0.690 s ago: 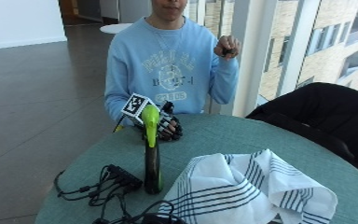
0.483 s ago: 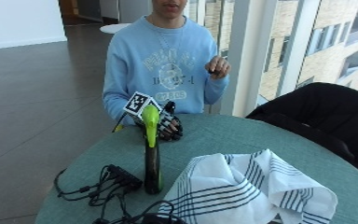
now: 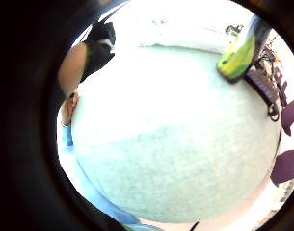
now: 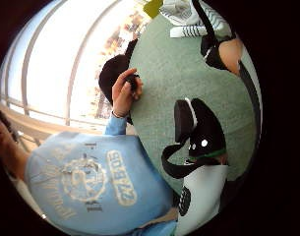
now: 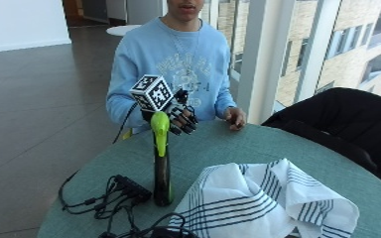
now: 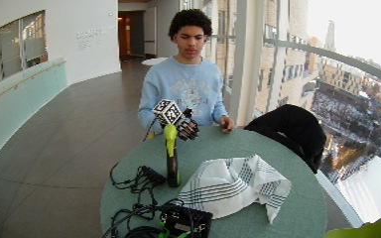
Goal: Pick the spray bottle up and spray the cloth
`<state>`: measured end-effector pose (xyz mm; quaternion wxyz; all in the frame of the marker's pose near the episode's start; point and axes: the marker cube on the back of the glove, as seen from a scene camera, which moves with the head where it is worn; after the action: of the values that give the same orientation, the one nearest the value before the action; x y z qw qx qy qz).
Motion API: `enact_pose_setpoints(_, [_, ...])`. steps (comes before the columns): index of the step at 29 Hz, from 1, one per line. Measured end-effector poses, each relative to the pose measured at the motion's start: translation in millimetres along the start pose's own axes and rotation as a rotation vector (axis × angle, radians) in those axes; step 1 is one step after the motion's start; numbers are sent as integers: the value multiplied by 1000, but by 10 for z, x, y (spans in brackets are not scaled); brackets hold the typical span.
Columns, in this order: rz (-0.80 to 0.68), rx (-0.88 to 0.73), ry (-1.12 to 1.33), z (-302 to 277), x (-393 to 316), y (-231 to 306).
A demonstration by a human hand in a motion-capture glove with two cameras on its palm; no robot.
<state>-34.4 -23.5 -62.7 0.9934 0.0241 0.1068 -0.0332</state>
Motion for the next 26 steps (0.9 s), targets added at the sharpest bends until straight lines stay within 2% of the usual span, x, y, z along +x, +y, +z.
enact_pose_setpoints(11, [21, 22, 69, -203, 113, -110])
enact_pose_setpoints(17, [194, 147, 11, -408, 492, -27])
enact_pose_setpoints(20, [276, 269, -66, -524, 801, -85])
enact_pose_setpoints(26, [340, 361, -210, -626, 1202, -157])
